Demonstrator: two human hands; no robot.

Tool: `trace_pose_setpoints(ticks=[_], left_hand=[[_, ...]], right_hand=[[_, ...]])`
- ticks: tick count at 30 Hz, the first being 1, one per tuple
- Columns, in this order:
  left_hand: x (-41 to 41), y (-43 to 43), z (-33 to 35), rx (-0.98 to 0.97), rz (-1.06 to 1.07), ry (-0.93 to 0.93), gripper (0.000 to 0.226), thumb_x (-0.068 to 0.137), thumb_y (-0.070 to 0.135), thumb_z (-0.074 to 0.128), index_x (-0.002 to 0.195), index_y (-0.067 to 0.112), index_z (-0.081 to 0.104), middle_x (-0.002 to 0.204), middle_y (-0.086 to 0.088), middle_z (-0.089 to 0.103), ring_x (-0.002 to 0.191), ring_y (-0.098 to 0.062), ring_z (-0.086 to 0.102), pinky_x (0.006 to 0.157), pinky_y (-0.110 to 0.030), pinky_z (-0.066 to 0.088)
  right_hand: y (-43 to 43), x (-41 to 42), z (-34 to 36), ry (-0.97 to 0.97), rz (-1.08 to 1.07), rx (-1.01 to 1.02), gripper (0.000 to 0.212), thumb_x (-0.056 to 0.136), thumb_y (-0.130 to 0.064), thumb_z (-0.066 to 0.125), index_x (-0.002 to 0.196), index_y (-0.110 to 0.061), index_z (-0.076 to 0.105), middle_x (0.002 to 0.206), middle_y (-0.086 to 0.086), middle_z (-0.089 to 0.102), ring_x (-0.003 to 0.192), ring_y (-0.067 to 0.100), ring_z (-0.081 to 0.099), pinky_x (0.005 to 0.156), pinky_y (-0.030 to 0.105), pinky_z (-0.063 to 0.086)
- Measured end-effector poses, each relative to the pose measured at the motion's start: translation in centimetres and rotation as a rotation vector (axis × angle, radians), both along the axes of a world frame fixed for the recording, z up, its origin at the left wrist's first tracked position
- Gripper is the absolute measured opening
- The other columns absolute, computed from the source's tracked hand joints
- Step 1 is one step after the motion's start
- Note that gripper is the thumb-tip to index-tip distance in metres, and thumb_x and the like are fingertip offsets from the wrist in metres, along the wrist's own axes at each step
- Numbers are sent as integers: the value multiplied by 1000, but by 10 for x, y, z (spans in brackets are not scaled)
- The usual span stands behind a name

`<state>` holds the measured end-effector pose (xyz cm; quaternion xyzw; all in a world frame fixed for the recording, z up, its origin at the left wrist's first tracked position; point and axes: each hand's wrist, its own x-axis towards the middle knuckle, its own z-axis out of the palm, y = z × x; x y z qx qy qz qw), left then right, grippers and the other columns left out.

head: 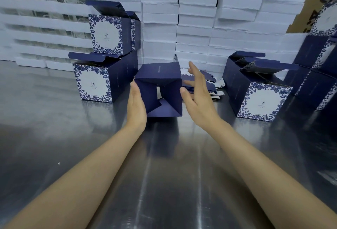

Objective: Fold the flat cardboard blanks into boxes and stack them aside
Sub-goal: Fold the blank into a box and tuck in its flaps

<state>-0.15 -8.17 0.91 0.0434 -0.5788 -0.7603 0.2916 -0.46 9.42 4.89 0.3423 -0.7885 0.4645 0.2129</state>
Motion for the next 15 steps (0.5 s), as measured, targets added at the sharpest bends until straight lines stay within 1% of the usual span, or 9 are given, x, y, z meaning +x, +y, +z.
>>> trace_pose_setpoints(ticks=[2, 3, 6, 8, 9, 10, 12, 13, 15], left_hand=[[1, -1, -1, -32, -18, -47, 69, 93, 68, 25, 147, 27, 38, 149, 11, 42, 137, -5, 37, 117, -31, 26], [4, 0, -1, -99, -22, -8, 66, 93, 68, 27, 144, 28, 40, 147, 12, 43, 136, -3, 38, 115, -26, 28], [14, 1, 1, -480, 7, 273, 60, 97, 56, 38, 144, 19, 40, 146, 5, 43, 134, -1, 39, 104, -13, 35], [12, -4, 6, -618, 6, 414, 55, 99, 37, 49, 147, 13, 34, 149, 1, 39, 137, -9, 37, 101, -18, 43], [8, -7, 8, -667, 20, 441, 54, 100, 24, 52, 148, 13, 33, 150, 0, 38, 139, -15, 36, 103, -29, 45], [5, -10, 6, -724, 57, 433, 55, 97, 8, 51, 149, 13, 32, 151, 0, 38, 139, -17, 35, 109, -37, 40], [1, -13, -3, -822, 116, 314, 78, 76, -20, 37, 147, 13, 37, 148, 4, 40, 138, -13, 35, 116, -33, 28], [0, -16, -8, -819, 117, 211, 85, 67, -25, 31, 142, 12, 45, 144, 4, 45, 135, -12, 38, 116, -28, 27], [-1, -22, -15, -645, 160, -28, 74, 66, -26, 27, 120, 8, 66, 131, -2, 58, 127, -18, 50, 112, -29, 35]], right_hand=[[0, -5, -12, -86, 13, -12, 62, 97, -31, 38, 153, -34, 11, 153, -10, 30, 126, 1, 43, 106, 27, 39], [1, -5, -19, -96, 17, -6, 60, 99, -29, 38, 154, -29, 13, 153, -11, 30, 130, 0, 39, 109, 25, 34], [4, 0, -38, -16, -27, -2, 57, 101, -16, 40, 151, -29, 17, 156, -7, 26, 138, 8, 34, 109, 16, 31], [4, 2, -39, 107, -42, -82, 60, 97, 2, 43, 145, -28, 23, 156, 1, 26, 137, 16, 39, 104, 12, 34], [3, 2, -37, 185, -47, -129, 60, 92, 11, 43, 141, -23, 31, 155, 2, 26, 138, 13, 37, 105, 17, 36], [2, -1, -37, 249, -48, -166, 59, 86, 19, 40, 133, -15, 42, 152, 0, 27, 139, 8, 34, 106, 23, 38], [1, -5, -37, 263, -67, -211, 53, 68, 24, 29, 105, 0, 59, 139, 1, 38, 128, 5, 44, 101, 24, 41], [1, -5, -37, 215, -102, -238, 49, 61, 21, 26, 90, 2, 61, 127, 5, 45, 117, 11, 50, 94, 19, 41], [5, -6, -40, 105, -187, -348, 42, 55, 18, 26, 74, -1, 58, 103, 14, 53, 99, 26, 54, 83, 16, 40]])
